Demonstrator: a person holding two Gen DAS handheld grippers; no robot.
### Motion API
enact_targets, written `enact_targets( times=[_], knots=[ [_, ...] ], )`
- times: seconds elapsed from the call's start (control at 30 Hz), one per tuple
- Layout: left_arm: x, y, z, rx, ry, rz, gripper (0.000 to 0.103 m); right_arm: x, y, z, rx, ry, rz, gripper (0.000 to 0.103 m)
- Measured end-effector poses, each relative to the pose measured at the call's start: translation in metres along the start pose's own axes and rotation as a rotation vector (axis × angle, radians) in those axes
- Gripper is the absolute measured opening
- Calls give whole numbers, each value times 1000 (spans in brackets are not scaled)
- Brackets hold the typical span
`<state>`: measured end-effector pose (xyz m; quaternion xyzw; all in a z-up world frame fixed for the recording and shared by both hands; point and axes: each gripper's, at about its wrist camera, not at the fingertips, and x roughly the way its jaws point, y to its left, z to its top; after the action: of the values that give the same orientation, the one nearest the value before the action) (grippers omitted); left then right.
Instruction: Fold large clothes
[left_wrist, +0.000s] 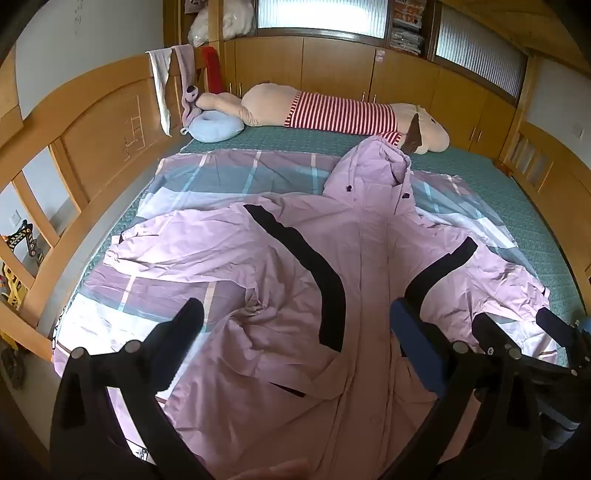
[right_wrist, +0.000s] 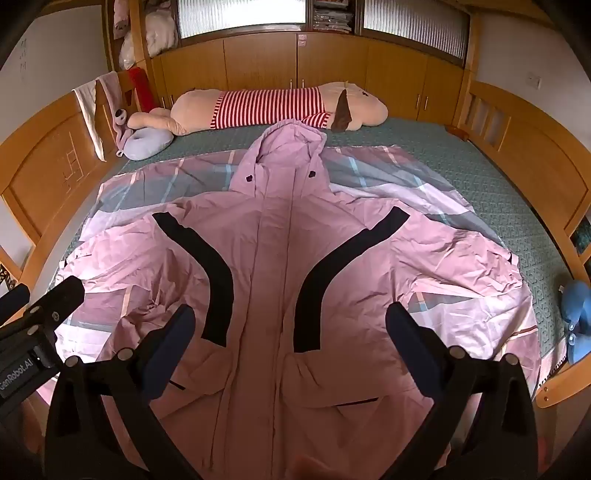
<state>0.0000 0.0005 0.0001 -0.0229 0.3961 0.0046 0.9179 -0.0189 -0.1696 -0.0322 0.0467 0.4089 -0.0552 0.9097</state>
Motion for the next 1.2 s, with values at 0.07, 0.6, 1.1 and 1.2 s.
enact_targets(
  times=[0.07, 0.6, 1.1, 1.2],
  knots=[
    [0, 0, 0, 1, 2, 1, 101, 2, 2, -1, -2, 3, 4, 102],
    [3, 0, -3, 9, 11, 3, 101, 9, 3, -3, -18, 13, -1, 102],
    [1, 0, -6, 20, 13, 8, 101, 13, 5, -3, -27, 27, 6, 102],
    [-3, 2, -8, 21, 8, 7, 101, 14, 5, -3, -24, 30, 8, 102]
  ],
)
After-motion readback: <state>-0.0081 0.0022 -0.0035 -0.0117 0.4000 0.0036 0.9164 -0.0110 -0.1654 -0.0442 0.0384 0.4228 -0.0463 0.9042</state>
